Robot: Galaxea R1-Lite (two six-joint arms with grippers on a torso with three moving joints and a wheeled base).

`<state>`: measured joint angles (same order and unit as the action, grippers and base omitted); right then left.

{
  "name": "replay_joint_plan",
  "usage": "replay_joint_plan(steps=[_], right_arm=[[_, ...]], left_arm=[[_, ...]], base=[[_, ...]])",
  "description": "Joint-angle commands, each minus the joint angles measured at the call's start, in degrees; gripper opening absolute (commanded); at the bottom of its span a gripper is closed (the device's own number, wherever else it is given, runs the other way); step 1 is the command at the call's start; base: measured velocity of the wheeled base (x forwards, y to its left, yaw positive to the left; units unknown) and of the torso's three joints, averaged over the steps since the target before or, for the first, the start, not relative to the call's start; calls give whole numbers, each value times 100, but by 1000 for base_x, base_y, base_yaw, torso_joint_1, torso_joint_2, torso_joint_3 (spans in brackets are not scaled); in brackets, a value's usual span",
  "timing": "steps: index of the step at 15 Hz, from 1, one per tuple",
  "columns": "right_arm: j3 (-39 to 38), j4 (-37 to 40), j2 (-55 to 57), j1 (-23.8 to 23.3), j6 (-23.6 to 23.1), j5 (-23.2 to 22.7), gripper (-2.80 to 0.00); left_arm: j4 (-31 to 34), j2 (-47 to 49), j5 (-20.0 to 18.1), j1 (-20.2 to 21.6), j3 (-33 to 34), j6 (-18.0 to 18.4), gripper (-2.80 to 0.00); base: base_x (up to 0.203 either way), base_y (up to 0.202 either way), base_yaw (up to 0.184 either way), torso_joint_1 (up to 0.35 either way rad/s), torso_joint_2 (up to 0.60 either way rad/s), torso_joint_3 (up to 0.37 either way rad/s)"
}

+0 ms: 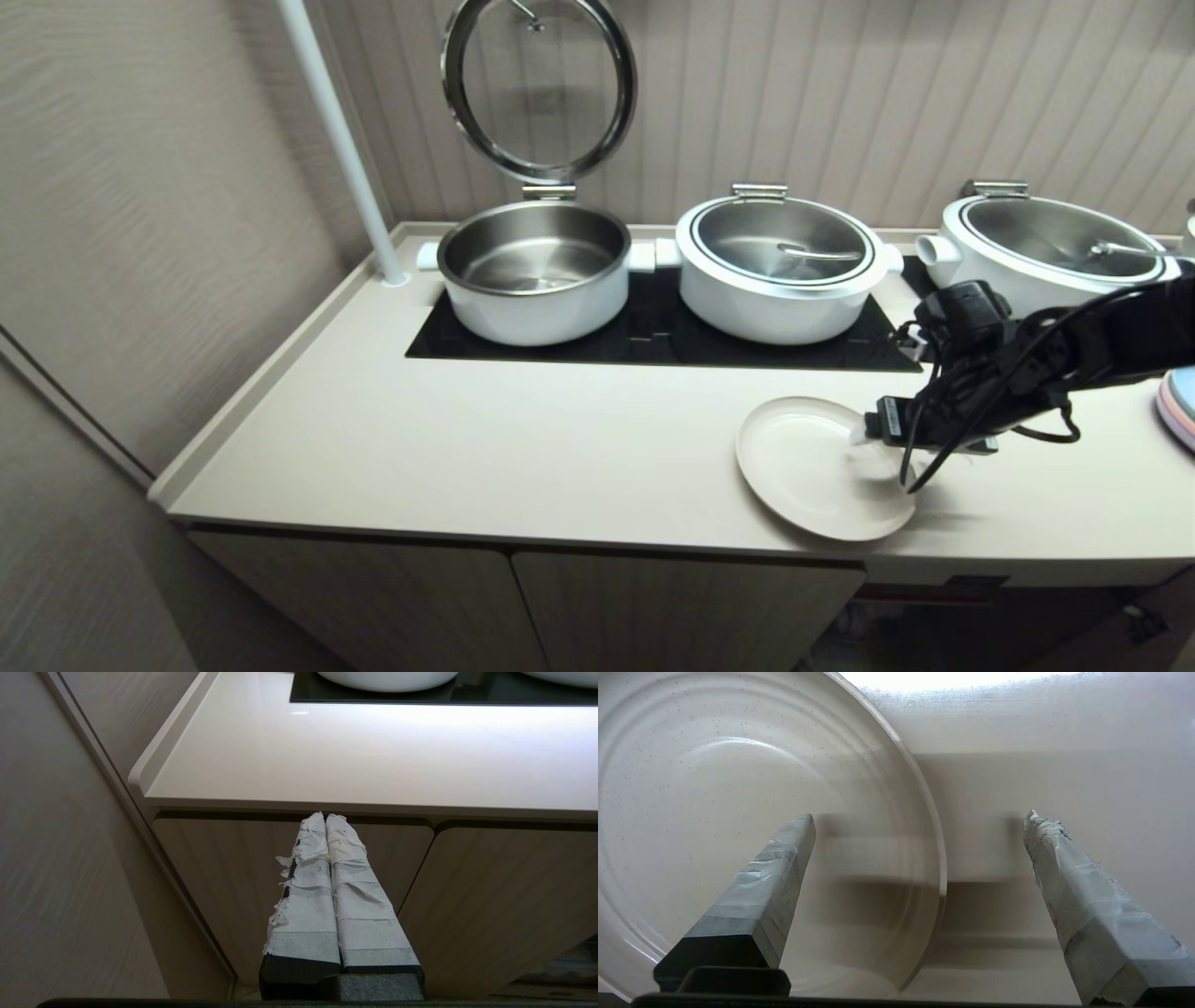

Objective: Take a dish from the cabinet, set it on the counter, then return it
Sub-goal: Pick up the plate from the table

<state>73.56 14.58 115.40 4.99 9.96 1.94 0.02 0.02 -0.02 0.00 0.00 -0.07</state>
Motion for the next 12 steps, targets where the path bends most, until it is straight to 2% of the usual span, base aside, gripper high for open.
replay_joint_plan(steps=[1,4,12], right_arm=[[6,6,79,26,18,0,0],[27,-8,131,145,208,17,0],[18,-93,246,169,328,53,0]], left_arm=[[-2,-2,2,0,0,-2,-280],[-2,-2,2,0,0,-2,-280],[-2,-2,2,0,0,-2,-280]], base=[[0,0,0,0,0,0],[0,0,0,0,0,0],[0,0,0,0,0,0]])
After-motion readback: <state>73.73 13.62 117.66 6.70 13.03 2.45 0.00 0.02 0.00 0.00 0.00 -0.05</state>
